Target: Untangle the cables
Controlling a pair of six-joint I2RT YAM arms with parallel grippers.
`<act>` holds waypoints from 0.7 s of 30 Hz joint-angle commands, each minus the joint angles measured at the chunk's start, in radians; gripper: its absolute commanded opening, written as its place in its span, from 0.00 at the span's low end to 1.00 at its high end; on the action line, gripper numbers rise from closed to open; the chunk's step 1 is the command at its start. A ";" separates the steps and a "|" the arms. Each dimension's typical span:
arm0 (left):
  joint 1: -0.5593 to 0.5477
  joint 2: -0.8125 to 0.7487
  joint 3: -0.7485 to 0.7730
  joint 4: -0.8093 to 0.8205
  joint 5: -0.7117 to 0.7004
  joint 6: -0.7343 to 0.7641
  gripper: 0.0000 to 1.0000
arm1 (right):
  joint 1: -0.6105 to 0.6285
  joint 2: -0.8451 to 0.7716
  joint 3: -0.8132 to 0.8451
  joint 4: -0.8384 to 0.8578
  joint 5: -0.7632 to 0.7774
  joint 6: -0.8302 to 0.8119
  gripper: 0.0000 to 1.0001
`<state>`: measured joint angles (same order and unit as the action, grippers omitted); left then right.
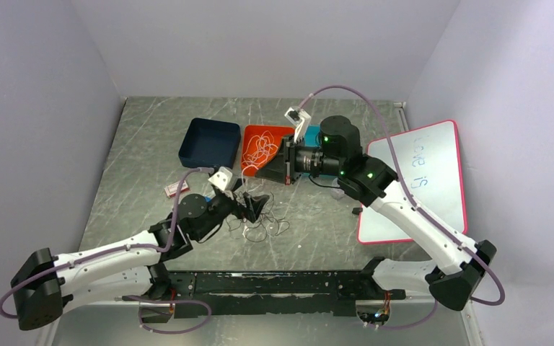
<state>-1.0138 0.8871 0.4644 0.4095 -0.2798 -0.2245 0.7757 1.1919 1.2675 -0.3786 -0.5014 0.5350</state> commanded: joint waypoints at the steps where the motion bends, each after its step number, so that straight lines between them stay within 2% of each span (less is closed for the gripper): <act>1: 0.014 0.042 -0.066 0.122 0.023 -0.047 0.98 | 0.007 -0.047 0.074 0.024 -0.012 0.040 0.00; 9: 0.043 0.194 -0.173 0.290 0.091 -0.130 0.98 | 0.007 -0.108 0.143 0.049 0.037 0.084 0.00; 21: 0.047 0.447 -0.187 0.449 0.203 -0.210 0.93 | 0.007 -0.087 0.296 0.089 0.027 0.076 0.00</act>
<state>-0.9718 1.2915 0.2943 0.7300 -0.1390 -0.3882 0.7761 1.0924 1.4937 -0.3202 -0.4782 0.6189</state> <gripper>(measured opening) 0.938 0.014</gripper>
